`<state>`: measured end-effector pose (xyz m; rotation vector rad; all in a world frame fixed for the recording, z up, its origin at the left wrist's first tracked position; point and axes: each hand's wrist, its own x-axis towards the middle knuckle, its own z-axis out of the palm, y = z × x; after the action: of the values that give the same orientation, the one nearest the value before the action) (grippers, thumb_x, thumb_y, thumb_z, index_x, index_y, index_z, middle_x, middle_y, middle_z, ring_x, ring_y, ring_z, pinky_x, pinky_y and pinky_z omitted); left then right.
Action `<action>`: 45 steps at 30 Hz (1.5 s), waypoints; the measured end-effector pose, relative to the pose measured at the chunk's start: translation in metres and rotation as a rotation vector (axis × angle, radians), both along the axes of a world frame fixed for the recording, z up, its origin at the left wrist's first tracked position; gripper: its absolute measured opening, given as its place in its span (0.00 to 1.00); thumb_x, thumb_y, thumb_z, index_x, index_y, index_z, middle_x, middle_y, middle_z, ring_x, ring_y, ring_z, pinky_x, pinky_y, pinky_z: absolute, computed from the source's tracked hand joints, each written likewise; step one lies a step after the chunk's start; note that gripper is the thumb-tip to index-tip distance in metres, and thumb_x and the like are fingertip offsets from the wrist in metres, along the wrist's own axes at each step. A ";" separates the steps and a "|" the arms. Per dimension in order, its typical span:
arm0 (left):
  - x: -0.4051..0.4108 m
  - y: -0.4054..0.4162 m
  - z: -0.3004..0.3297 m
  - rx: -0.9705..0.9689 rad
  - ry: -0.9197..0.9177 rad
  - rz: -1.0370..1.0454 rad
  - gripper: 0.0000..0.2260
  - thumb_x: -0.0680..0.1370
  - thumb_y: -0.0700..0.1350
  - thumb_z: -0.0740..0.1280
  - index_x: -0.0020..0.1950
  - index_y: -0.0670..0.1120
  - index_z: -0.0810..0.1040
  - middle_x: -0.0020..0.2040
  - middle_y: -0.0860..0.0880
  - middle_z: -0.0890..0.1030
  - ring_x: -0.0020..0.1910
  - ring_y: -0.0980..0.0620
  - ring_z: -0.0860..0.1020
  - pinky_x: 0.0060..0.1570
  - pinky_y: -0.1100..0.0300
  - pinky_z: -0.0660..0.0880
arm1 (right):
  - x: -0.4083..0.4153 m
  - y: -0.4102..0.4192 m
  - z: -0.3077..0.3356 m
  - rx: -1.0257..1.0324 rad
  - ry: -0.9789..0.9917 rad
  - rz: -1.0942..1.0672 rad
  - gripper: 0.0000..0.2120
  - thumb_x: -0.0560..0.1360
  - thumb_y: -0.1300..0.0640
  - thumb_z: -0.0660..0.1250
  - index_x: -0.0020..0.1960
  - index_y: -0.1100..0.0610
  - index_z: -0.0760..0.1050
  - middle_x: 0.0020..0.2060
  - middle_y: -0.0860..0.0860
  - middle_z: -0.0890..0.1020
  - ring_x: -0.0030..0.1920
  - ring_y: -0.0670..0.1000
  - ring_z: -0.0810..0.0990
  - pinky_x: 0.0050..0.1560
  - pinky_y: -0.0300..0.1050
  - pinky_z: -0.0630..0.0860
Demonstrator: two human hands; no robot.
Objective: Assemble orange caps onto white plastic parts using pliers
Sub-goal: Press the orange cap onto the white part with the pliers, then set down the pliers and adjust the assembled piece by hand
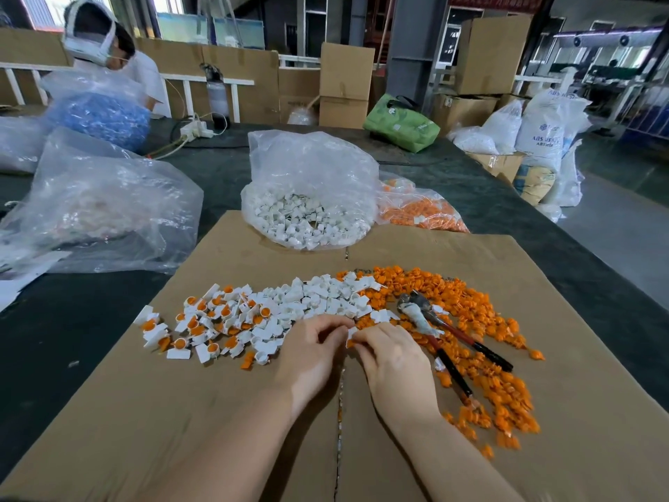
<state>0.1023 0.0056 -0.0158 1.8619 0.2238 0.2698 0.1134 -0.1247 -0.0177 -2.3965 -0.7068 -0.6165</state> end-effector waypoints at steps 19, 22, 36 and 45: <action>-0.007 -0.002 -0.006 0.301 -0.046 -0.060 0.12 0.72 0.42 0.73 0.52 0.56 0.80 0.49 0.60 0.81 0.51 0.61 0.76 0.52 0.68 0.71 | -0.004 0.001 -0.003 0.114 0.032 0.045 0.08 0.68 0.68 0.73 0.44 0.58 0.82 0.40 0.49 0.81 0.45 0.50 0.79 0.48 0.35 0.72; -0.007 -0.003 -0.005 0.278 -0.034 -0.080 0.12 0.70 0.43 0.74 0.48 0.58 0.80 0.47 0.60 0.81 0.48 0.63 0.77 0.47 0.73 0.70 | -0.004 0.001 -0.003 0.096 -0.002 0.061 0.08 0.67 0.70 0.73 0.41 0.59 0.81 0.38 0.51 0.81 0.41 0.53 0.78 0.43 0.45 0.78; -0.013 -0.008 -0.003 0.143 -0.097 0.103 0.08 0.78 0.45 0.66 0.49 0.60 0.75 0.47 0.58 0.75 0.47 0.68 0.72 0.43 0.79 0.66 | -0.007 0.005 -0.004 -0.029 0.001 -0.383 0.13 0.59 0.66 0.77 0.41 0.61 0.77 0.37 0.55 0.79 0.34 0.56 0.79 0.26 0.46 0.74; 0.000 0.052 0.014 0.616 -0.003 0.443 0.08 0.78 0.43 0.65 0.56 0.48 0.80 0.56 0.49 0.70 0.53 0.48 0.72 0.57 0.53 0.71 | 0.001 0.004 -0.011 -0.045 0.027 -0.346 0.15 0.58 0.74 0.75 0.41 0.62 0.79 0.37 0.56 0.80 0.35 0.57 0.78 0.33 0.51 0.77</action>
<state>0.1024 0.0573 -0.0023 2.4044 0.6068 0.7079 0.1149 -0.1204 -0.0291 -2.5858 -0.2969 -0.7102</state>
